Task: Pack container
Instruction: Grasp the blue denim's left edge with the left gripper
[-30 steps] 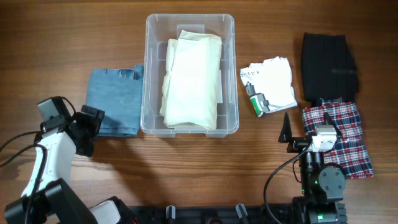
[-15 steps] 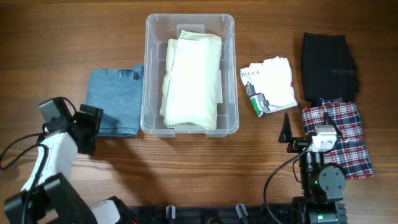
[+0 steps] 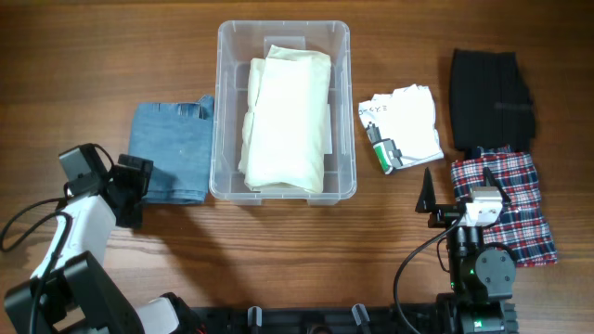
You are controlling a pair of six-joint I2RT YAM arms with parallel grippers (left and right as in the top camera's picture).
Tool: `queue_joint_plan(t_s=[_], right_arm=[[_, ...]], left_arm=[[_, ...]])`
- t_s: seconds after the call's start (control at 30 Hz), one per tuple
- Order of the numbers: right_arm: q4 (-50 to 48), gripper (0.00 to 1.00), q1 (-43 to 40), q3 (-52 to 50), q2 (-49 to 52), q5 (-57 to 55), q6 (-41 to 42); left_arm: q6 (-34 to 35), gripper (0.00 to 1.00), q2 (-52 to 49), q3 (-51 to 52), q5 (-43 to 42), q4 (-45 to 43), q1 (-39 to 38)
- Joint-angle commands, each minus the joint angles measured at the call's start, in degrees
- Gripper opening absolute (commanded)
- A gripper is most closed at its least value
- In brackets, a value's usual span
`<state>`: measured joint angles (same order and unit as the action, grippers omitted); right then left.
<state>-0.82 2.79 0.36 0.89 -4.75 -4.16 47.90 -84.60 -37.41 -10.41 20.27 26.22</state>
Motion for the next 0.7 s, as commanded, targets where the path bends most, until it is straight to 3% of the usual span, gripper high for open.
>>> queue_joint_plan(t_s=[0.0,0.37,0.67], right_arm=[[-0.2,1.0,-0.2,-0.1,-0.2,-0.3,0.5],[-0.2,1.0,-0.2,-0.1,-0.2,-0.3,0.5],[-0.2,1.0,-0.2,-0.1,-0.2,-0.3,0.5]], left_arm=[[0.8,1.0,-3.8,0.9,1.5,-0.8,0.3],[0.8,0.99,-4.4,0.9,1.4,-2.3,0.3],[0.8,0.9,-4.4,0.9,1.5,-2.1,0.3]])
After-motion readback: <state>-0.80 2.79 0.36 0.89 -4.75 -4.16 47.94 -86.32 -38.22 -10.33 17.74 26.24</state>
